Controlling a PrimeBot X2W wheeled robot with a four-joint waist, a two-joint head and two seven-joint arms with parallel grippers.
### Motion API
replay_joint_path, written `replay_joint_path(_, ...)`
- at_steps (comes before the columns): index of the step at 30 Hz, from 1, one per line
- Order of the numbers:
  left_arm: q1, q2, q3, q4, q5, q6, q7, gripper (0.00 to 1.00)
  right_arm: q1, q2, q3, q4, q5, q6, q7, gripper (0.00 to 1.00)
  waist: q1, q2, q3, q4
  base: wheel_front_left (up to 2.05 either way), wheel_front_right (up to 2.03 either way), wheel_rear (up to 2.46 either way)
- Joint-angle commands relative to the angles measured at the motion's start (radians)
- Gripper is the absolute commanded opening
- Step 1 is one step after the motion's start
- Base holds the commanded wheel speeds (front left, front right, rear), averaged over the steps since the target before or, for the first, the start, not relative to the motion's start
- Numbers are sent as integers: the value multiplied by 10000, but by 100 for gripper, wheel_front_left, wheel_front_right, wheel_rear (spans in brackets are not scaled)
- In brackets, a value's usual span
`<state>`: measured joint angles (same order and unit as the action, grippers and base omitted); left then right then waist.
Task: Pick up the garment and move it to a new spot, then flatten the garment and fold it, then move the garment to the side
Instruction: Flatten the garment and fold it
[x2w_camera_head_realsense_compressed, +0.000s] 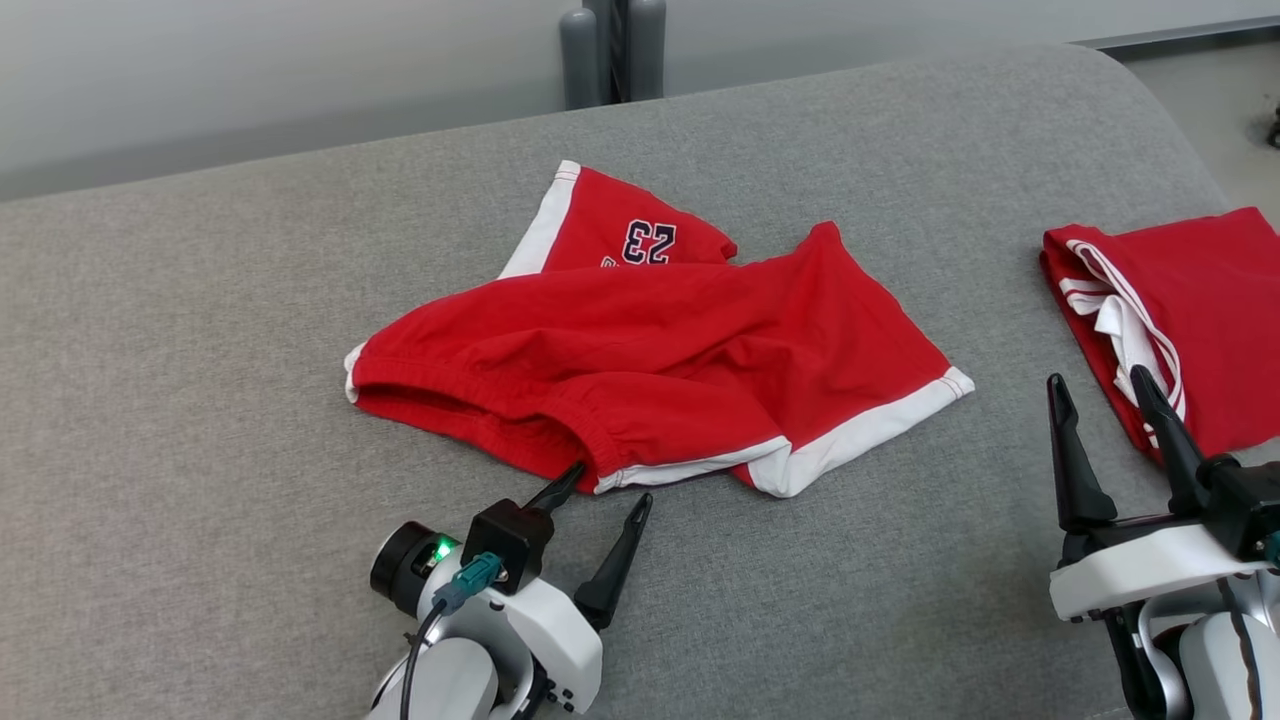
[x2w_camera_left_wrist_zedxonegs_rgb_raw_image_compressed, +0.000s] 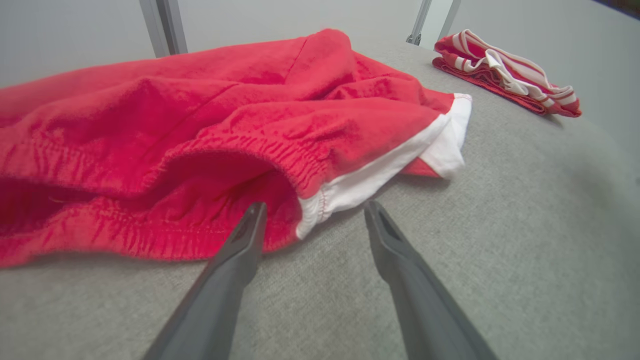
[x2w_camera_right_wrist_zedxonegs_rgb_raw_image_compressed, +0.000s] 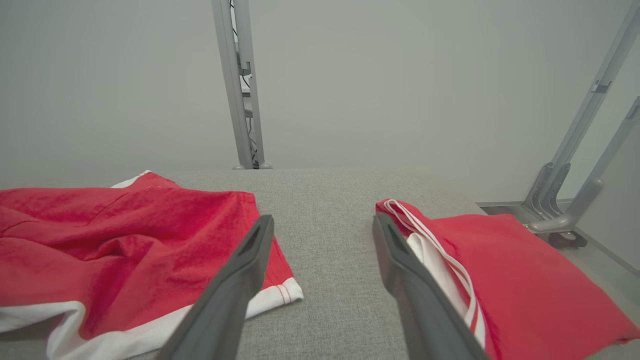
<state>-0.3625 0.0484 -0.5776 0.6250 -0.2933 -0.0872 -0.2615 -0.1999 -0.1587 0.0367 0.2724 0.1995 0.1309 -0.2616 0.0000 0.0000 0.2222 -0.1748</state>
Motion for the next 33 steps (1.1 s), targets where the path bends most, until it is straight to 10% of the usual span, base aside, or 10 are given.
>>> replay_joint_path(1, -152, 48, -24, -12, -17, 13, -32, 100, -81, -23, -46, 11, 29, -2, -54, 100, 0, 0, 42, -44, 0, 0, 0)
replay_joint_path(6, -168, 53, -62, -225, -332, -17, -31, 100, -114, 58, -45, 101, -7, -2, -54, 100, 0, 0, 98, -82, 0, 0, 0)
replay_joint_path(9, -256, 45, -203, -239, -432, -74, -33, 0, -164, 65, -36, 170, -46, -2, -54, 100, 0, 0, 128, -30, 0, 0, 0)
replay_joint_path(33, 364, 410, -64, -1212, 289, -151, -33, 0, -544, -75, -25, 2323, 932, -2, 66, 100, 0, 0, -193, 1157, 0, 0, 0)
